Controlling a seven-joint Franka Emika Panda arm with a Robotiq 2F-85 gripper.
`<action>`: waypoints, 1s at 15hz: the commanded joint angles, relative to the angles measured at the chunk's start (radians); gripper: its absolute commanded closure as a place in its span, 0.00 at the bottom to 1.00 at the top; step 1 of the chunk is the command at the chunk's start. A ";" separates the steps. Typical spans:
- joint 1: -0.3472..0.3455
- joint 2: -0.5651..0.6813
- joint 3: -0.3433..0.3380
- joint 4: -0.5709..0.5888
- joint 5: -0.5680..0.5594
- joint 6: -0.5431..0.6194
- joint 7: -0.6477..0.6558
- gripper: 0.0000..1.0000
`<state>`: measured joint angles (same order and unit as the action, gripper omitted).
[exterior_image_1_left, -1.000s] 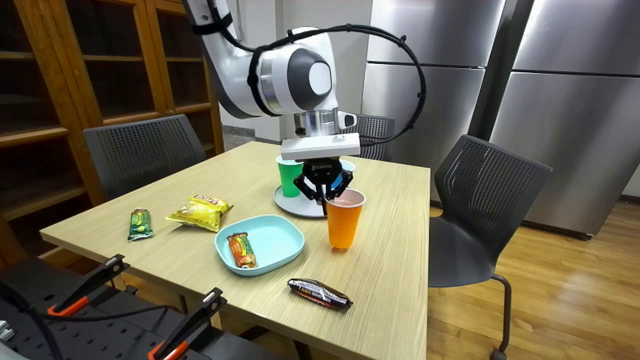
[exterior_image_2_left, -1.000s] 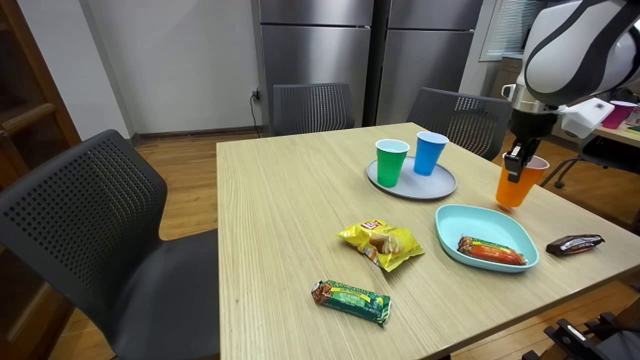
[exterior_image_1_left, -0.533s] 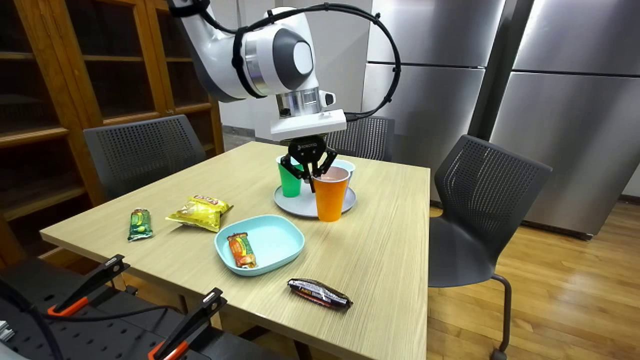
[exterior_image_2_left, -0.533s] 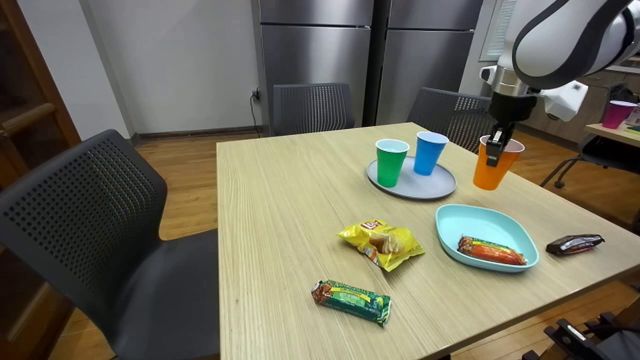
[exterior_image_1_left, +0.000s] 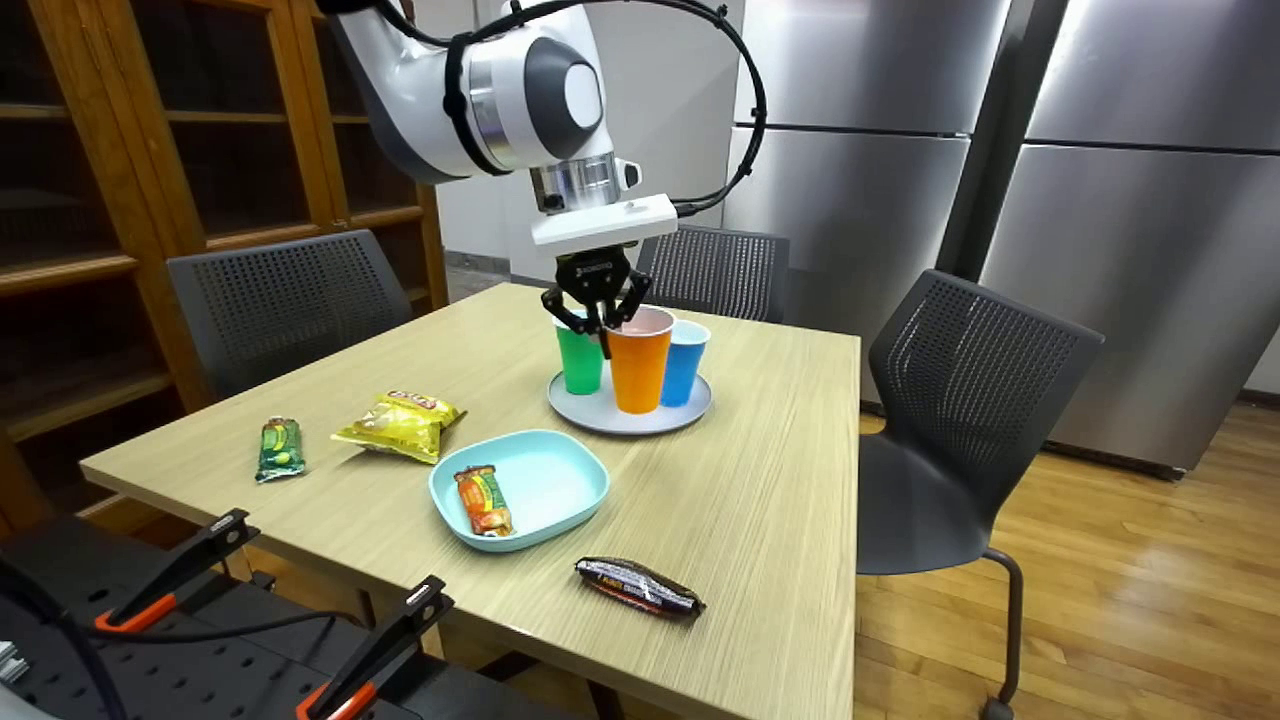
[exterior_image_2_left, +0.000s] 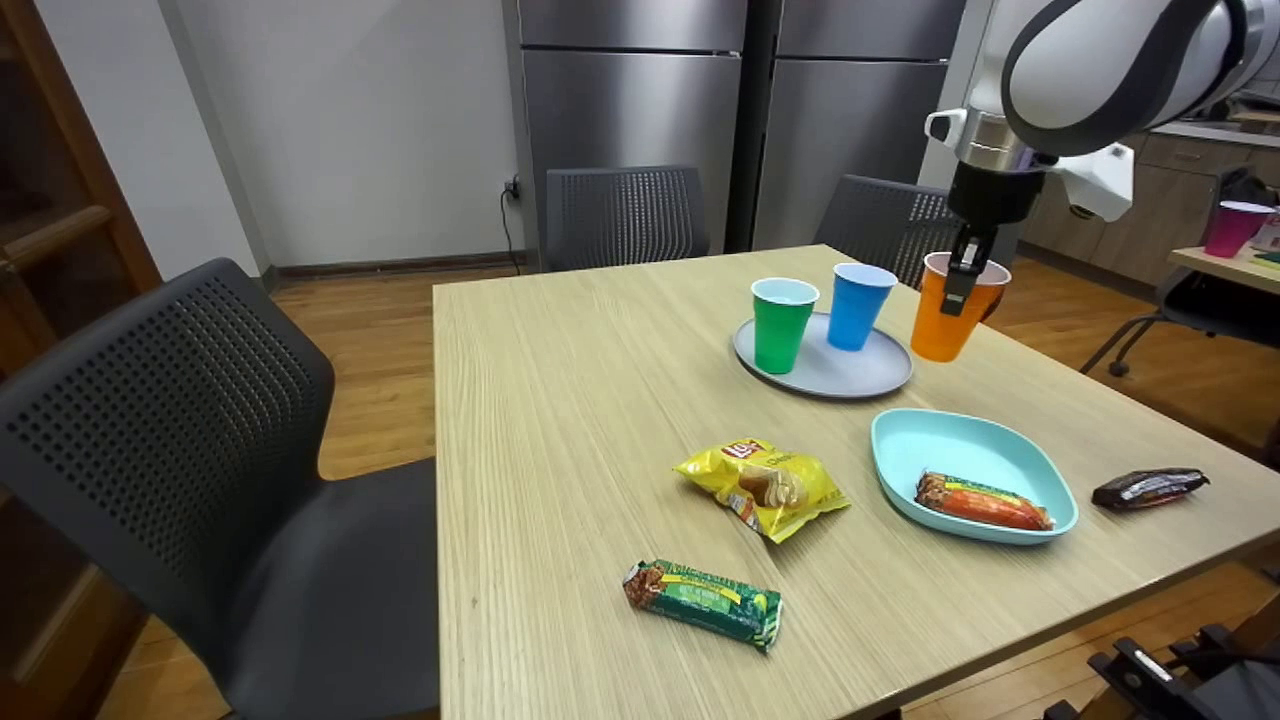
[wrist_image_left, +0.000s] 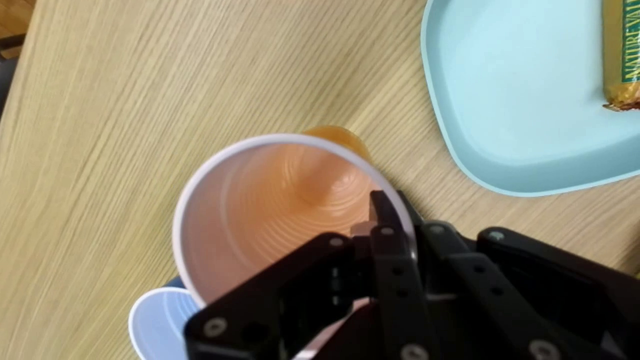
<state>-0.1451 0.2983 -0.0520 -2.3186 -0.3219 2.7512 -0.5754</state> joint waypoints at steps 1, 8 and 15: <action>-0.021 -0.020 0.025 0.007 0.021 -0.028 -0.072 0.99; -0.017 -0.023 0.026 0.000 0.024 -0.030 -0.124 0.99; -0.015 -0.037 0.018 -0.017 0.019 -0.027 -0.125 0.99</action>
<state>-0.1454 0.2982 -0.0462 -2.3159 -0.3142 2.7475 -0.6617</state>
